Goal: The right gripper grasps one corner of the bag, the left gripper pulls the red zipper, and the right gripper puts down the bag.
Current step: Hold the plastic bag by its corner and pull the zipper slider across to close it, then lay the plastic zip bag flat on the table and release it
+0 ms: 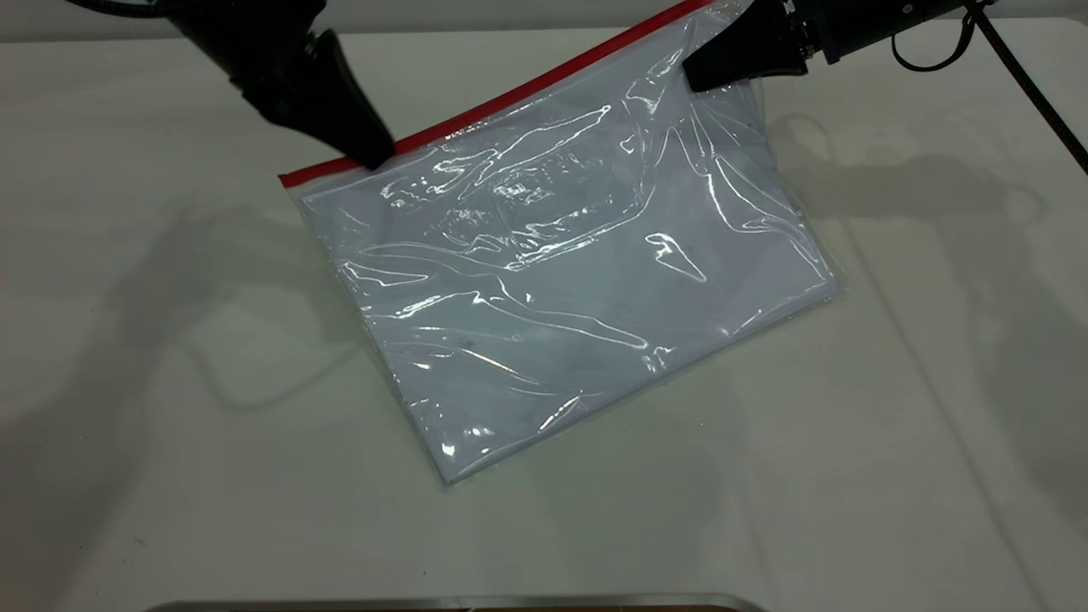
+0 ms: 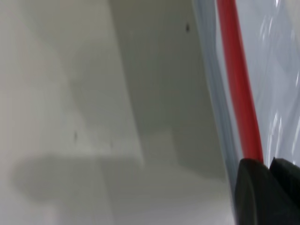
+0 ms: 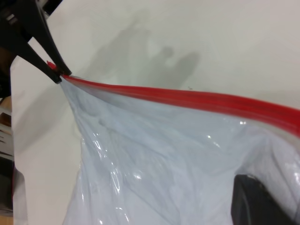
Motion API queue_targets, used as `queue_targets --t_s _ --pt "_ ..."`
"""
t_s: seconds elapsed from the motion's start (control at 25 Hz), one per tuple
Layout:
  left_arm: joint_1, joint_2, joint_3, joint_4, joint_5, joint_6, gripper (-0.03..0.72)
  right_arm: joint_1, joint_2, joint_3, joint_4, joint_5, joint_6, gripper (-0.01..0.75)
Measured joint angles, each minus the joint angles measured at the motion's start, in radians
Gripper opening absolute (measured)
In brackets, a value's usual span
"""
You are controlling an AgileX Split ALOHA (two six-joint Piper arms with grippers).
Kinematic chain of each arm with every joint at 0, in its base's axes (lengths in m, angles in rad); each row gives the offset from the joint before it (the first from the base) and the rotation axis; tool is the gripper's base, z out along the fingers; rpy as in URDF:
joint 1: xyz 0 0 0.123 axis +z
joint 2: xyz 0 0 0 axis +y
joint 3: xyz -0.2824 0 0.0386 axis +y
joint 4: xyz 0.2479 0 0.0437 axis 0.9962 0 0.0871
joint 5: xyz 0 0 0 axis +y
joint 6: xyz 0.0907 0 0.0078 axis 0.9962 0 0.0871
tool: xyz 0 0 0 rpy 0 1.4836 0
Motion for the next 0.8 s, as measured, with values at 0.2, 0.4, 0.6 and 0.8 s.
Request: queue_targets --t_s 0.2,0.4,0.6,0.8 --pt "0.000 0.000 -0.001 0.124 0.000 -0.094 0.046 0.000 0.000 0.000 -0.002 -0.001 0.000 0.036" --pt "0.000 0.000 -0.001 0.207 0.003 -0.133 0.047 0.000 0.000 0.000 -0.003 -0.005 0.001 0.036" --pt "0.000 0.000 -0.001 0.208 0.003 -0.138 0.047 0.001 0.000 0.000 -0.003 -0.005 0.001 0.047" --pt "0.000 0.000 -0.001 0.213 0.004 -0.161 0.096 0.000 0.000 0.000 0.005 -0.023 0.000 0.158"
